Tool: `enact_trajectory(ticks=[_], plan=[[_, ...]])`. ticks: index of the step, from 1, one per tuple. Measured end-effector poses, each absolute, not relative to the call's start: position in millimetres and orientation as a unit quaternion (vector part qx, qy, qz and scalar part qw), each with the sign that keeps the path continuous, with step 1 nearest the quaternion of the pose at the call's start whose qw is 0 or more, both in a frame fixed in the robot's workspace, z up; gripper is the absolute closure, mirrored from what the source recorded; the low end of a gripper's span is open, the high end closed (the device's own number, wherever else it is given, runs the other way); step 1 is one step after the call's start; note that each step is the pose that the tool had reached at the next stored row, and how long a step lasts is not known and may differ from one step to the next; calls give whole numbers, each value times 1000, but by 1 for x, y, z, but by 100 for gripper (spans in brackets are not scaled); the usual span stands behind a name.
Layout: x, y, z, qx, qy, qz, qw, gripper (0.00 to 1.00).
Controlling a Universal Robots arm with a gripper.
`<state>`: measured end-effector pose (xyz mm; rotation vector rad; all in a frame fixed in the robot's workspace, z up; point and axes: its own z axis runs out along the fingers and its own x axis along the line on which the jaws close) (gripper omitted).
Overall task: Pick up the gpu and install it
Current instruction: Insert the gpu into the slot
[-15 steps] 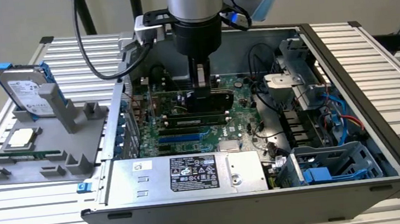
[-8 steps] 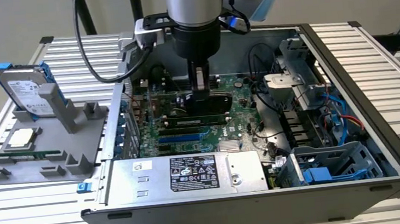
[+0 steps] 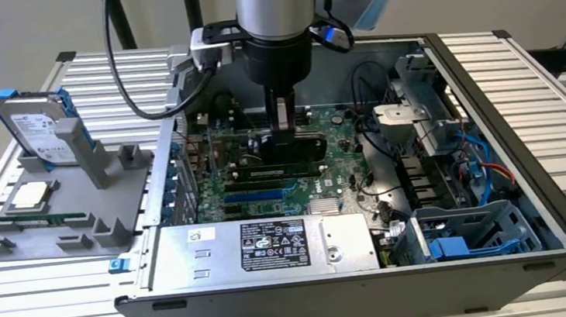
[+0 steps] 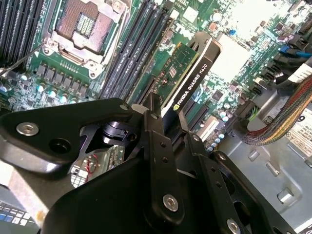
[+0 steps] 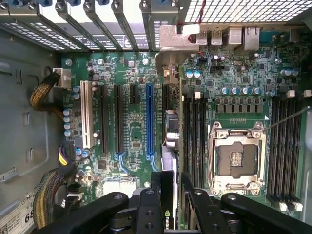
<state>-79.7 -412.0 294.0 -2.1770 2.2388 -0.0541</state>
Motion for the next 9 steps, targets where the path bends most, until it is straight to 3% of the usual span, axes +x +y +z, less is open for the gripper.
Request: enact_trajectory(ticks=[9], plan=[[-80,-422,294,-697,717,-15,7,100]])
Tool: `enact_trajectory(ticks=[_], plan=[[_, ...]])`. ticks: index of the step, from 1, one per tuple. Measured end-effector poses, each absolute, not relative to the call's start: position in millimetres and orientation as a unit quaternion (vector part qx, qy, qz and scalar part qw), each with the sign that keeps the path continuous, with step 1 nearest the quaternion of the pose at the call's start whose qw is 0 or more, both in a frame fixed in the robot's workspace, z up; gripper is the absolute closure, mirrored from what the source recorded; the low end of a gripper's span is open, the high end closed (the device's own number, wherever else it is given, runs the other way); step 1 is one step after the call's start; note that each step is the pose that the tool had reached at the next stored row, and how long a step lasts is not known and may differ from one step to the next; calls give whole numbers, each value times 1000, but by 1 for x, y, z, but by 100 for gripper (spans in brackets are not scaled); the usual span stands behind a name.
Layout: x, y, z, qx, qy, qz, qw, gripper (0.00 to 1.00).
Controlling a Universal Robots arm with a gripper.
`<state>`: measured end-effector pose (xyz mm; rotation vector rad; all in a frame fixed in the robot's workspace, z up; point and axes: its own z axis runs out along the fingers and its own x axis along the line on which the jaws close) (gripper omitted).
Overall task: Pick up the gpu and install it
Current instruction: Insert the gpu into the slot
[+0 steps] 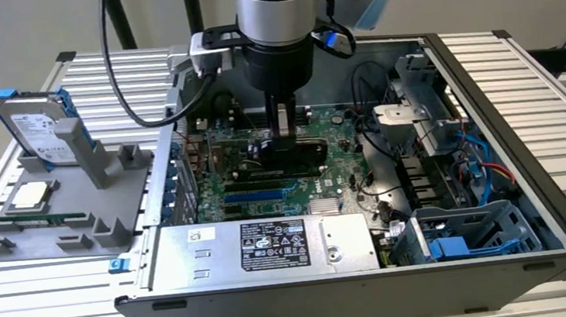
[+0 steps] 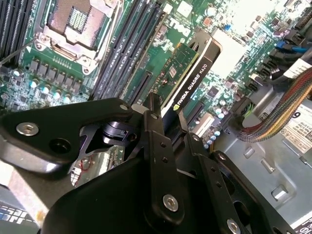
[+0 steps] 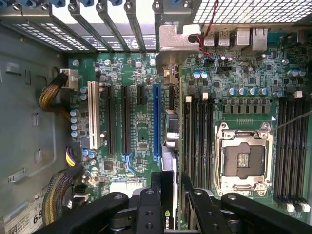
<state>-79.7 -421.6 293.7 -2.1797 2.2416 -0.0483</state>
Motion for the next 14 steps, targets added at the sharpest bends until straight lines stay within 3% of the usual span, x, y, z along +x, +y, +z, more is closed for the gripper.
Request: enact_trajectory(ticks=[14], plan=[[-80,-433,293,-697,717,-13,5,100]])
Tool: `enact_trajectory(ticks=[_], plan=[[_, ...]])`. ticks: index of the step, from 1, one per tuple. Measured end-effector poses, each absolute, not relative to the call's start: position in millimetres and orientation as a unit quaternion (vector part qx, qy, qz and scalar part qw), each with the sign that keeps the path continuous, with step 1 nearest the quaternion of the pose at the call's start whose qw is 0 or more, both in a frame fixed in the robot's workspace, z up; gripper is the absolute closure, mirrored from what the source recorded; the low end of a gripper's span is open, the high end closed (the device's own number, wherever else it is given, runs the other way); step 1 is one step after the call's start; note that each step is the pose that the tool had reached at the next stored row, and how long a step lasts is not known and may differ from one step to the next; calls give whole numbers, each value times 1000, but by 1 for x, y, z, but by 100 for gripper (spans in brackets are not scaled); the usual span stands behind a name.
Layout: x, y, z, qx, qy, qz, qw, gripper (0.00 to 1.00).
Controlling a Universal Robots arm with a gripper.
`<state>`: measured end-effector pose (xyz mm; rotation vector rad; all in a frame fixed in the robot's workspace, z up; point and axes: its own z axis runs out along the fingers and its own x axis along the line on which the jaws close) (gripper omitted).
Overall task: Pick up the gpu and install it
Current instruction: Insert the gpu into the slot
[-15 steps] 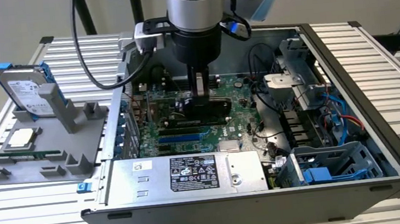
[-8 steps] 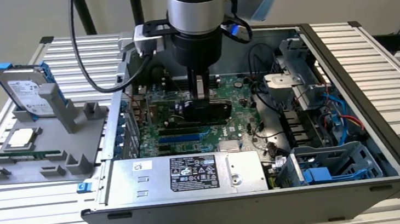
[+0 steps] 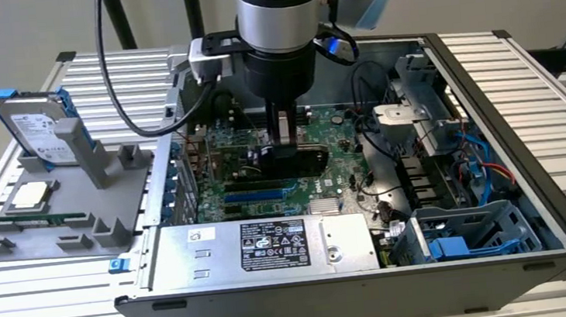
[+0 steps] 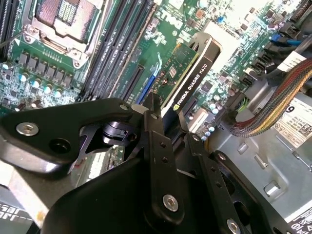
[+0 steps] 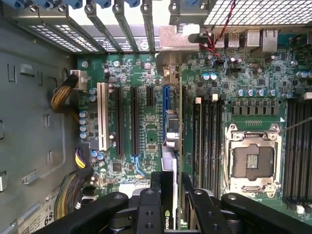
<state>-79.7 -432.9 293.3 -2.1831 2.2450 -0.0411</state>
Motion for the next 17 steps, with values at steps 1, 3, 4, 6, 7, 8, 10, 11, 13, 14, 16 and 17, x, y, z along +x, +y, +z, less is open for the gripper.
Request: enact_trajectory(ticks=[1,3,4,6,7,8,10,11,13,14,16,17], plan=[[-80,-434,293,-697,717,-13,5,100],[-80,-435,293,-697,717,-13,5,100],[-80,-435,293,-697,717,-13,5,100],[-80,-436,293,-697,717,-13,5,100],[-80,-437,293,-697,717,-13,5,100],[-80,-437,293,-697,717,-13,5,100],[-80,-438,293,-697,717,-13,5,100],[-81,-439,292,-697,717,-13,5,100],[-82,-439,292,-697,717,-13,5,100],[-83,-439,291,-697,717,-13,5,100],[-84,-439,290,-697,717,-13,4,100],[-85,-440,290,-697,717,-13,4,100]])
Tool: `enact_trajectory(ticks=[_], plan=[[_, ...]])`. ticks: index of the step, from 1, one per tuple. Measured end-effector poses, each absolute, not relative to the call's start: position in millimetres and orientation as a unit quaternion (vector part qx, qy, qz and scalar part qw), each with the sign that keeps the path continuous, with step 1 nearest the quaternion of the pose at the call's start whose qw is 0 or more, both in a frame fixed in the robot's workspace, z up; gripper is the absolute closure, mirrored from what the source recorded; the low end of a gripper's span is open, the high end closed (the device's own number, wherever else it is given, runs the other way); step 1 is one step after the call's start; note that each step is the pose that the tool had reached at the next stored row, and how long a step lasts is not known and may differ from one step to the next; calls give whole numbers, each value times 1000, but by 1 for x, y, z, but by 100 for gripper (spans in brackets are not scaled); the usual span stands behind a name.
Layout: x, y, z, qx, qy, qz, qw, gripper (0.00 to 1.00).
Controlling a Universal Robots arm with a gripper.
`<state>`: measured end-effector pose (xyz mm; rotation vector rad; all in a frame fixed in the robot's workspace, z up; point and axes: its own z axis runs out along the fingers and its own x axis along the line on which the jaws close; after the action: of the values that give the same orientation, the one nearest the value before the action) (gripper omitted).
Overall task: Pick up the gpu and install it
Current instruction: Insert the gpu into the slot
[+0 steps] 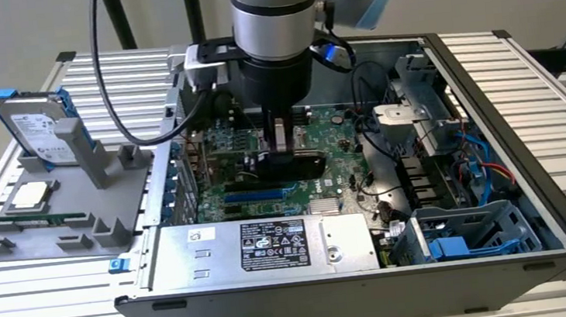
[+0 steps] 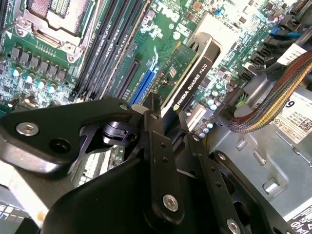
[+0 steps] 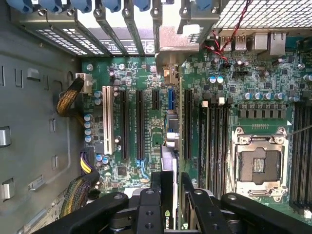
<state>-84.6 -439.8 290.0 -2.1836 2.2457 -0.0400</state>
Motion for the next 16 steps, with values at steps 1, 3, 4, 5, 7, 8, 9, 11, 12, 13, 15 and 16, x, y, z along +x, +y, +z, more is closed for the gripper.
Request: enact_trajectory(ticks=[1,3,4,5,7,8,9,11,12,13,15,16], plan=[[-85,-440,289,-697,717,-13,5,100],[-86,-441,289,-697,717,-13,5,100],[-87,-441,288,-697,717,-13,4,100],[-88,-441,288,-697,717,-13,4,100],[-89,-442,287,-697,717,-13,5,100],[-89,-442,287,-697,717,-13,5,100],[-89,-442,287,-697,717,-13,5,100],[-90,-442,287,-697,717,-13,4,100],[-90,-442,287,-697,717,-13,4,100],[-90,-442,287,-697,717,-13,4,100],[-90,-442,286,-697,717,-13,4,100],[-90,-442,286,-697,717,-13,4,100]])
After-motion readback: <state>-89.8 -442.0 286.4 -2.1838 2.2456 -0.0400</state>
